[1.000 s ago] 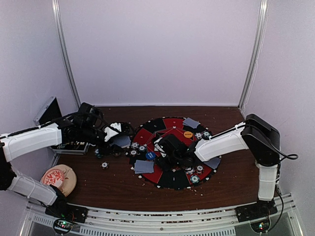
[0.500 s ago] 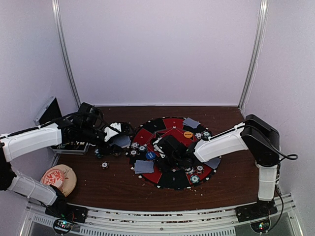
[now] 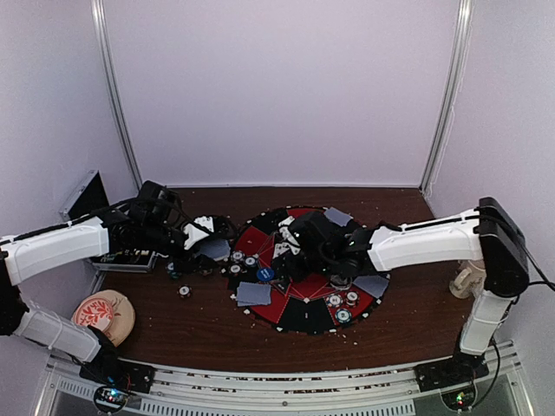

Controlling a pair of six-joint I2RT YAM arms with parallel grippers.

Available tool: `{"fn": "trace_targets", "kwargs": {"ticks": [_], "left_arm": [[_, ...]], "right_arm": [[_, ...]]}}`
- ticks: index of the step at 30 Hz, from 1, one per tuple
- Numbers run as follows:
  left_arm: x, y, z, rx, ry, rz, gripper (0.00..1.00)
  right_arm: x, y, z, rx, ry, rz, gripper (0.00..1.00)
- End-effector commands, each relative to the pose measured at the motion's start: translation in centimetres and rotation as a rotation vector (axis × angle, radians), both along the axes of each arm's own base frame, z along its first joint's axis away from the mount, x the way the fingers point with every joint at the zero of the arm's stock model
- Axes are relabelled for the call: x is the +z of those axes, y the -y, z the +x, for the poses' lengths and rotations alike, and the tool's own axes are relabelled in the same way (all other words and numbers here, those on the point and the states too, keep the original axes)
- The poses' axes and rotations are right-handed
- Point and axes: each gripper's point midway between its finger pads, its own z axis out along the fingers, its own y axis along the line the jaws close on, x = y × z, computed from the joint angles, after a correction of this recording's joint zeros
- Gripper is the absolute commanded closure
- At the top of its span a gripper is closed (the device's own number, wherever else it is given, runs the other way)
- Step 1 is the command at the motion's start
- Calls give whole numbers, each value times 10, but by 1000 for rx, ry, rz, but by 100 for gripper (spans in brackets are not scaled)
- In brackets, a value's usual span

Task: Distribute texas hold em gaming equipment
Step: Place the all-in button in the small blind area, then adjust the poker card in the community card area.

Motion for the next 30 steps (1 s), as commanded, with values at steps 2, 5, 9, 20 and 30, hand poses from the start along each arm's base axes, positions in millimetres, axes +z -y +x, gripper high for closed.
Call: {"fn": "trace_targets", "kwargs": {"ticks": [2,5,9,20,30], "left_arm": [[8,7,8,-9,12,-29,46],[8,10,10,-13,9,-29,46],[3,12,12,-18,-7,-20,46],[1,12,11,-13,-9,-24,46],[-1,10,11,-7,-5,-22,46]], "right_arm": [[72,11,10,-80,-4,287,1],[88,4,10,-83,-38,423,1],[71,8,28,-193,-98,449,0],[7,27,96,-459,13,130,0],[-30,22,127,-546,49,-38,0]]}}
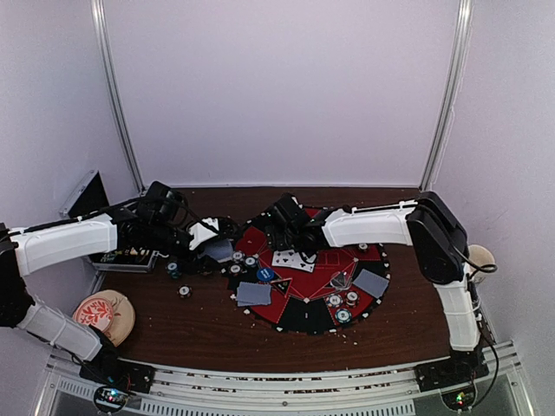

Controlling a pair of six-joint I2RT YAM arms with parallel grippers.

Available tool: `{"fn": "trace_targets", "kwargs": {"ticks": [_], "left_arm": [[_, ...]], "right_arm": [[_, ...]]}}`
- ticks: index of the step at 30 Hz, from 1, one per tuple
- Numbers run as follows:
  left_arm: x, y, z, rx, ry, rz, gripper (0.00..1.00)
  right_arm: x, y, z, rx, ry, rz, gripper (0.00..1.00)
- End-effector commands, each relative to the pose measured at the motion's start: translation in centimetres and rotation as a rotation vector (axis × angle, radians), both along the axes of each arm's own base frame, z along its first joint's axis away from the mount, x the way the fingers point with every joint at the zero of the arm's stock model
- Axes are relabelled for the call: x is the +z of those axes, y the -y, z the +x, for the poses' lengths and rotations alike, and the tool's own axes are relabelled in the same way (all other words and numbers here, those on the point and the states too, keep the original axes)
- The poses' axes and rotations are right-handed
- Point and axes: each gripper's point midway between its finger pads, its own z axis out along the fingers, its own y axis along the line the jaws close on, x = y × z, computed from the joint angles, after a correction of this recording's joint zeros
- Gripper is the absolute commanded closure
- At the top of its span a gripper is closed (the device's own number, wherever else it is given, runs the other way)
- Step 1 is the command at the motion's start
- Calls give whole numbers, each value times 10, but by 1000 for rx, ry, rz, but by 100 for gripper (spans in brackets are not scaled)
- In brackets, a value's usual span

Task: Distribute texas hold em gaming equipment
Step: Adjust the poker card in the community card area.

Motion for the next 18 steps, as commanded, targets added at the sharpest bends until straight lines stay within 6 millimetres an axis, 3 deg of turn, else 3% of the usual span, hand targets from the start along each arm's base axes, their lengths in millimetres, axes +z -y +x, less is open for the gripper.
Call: {"fn": "trace_targets", "kwargs": {"ticks": [1,10,18], "left_arm": [[12,4,5,1,37,-40,46],[13,5,4,-2,39,-45,46],[14,4,4,-3,42,-47,46]], "right_arm": [[-15,12,7,-51,-5,-111,0],[-43,16,10,-57,-38,-174,0],[-54,24,9,-69,-56,-209,0]]}}
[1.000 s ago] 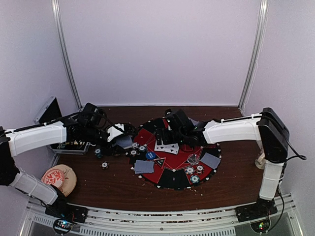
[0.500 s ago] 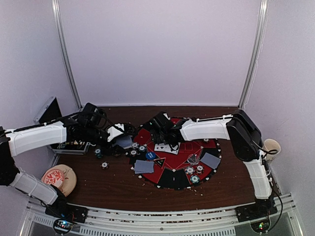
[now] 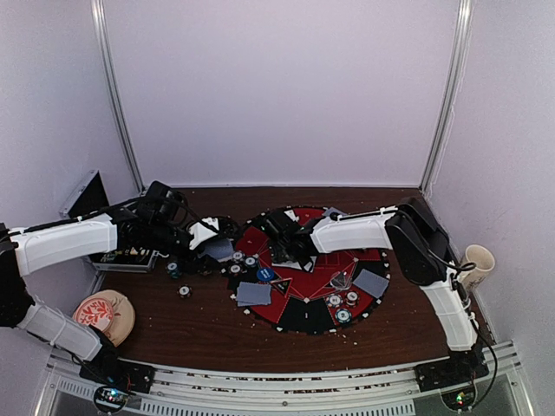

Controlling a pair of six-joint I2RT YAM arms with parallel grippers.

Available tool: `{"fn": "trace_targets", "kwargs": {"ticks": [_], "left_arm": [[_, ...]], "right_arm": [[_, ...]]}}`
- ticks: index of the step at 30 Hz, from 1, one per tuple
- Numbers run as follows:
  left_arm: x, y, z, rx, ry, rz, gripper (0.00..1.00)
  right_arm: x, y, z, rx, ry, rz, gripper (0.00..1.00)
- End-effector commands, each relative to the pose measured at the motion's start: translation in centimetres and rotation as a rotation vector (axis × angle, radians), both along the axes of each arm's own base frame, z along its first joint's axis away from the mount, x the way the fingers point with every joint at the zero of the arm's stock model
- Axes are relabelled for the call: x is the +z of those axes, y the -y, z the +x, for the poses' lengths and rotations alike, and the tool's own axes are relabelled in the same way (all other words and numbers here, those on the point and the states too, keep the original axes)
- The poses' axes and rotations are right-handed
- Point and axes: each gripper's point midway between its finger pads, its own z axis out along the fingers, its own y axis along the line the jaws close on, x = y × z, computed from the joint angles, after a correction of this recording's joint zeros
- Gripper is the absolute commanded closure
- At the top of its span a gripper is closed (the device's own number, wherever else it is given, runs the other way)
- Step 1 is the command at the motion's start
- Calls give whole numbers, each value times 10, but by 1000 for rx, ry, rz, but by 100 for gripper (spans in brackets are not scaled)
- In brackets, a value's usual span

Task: Distribute texas hold em gaming equipment
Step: Adjust the poker card in the community card area.

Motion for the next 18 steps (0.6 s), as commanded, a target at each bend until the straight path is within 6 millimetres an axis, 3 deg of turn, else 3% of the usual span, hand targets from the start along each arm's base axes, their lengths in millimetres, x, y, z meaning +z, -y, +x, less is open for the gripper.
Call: {"fn": "trace_targets", "kwargs": {"ticks": [1,18], "left_arm": [[13,4,3,-3,35,-43,46],[14,5,3,-5,35,-45,46]], "right_arm": [[-5,13,2,-23,-1,-59,0],[7,22,-5,-26,1,-56,0]]}}
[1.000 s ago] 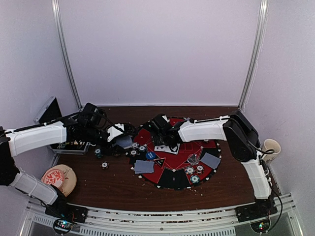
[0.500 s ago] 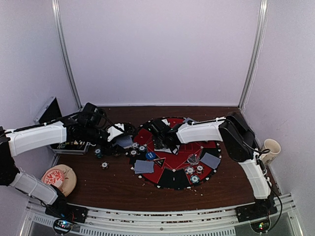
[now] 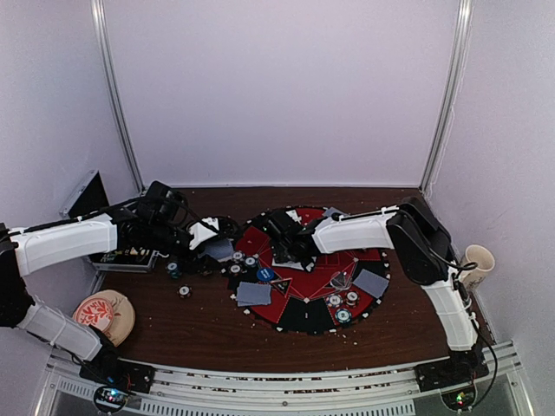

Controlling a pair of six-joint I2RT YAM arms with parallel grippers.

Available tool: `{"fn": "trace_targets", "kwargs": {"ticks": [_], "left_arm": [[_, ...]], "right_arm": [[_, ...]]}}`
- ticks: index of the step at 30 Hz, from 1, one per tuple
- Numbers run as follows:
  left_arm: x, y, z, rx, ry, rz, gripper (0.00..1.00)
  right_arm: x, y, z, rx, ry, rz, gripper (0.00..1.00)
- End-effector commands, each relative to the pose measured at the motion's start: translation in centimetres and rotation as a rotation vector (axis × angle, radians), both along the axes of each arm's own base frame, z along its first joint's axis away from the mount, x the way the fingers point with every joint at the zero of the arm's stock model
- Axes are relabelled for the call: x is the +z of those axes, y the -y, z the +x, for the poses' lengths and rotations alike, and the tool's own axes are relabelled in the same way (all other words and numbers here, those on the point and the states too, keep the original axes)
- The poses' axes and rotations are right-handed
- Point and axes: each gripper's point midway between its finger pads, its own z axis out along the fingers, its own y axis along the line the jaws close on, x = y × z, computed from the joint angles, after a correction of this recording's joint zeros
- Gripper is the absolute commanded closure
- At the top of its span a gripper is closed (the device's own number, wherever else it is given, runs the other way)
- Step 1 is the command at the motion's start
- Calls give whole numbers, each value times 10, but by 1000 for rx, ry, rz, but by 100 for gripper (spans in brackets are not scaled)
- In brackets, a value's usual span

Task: Distribute texas hold em gaming equipment
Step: Adjust the poker card in the community card area.

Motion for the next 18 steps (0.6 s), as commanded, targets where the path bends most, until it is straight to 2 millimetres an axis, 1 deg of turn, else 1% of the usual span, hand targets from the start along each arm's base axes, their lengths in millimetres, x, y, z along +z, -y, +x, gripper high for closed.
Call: {"fn": "trace_targets", "kwargs": {"ticks": [1,6,10,13,14,16,18], "left_arm": [[14,4,3,-3,35,-44,46],[14,5,4,-4,35,-44,46],[13,5,4,-4,35,-43,46],[14,4,4,-3,36,-44,46],[15,4,4,-3,37,-44,46],[15,3,4,0,40,-43,46],[15,3,3,-1,40,-45,46]], "right_arm": [[10,14,-5,-9,-7,-40,0],[21,10,-5,4,1,-13,0],[35,-3,-4,39,4,61,0],[58,-15,-1,69,20,185,0],[68,-19,0,80,33,229,0],[85,-22,-2,100,47,296,0],[100,-25,-8,137,56,357,0]]}}
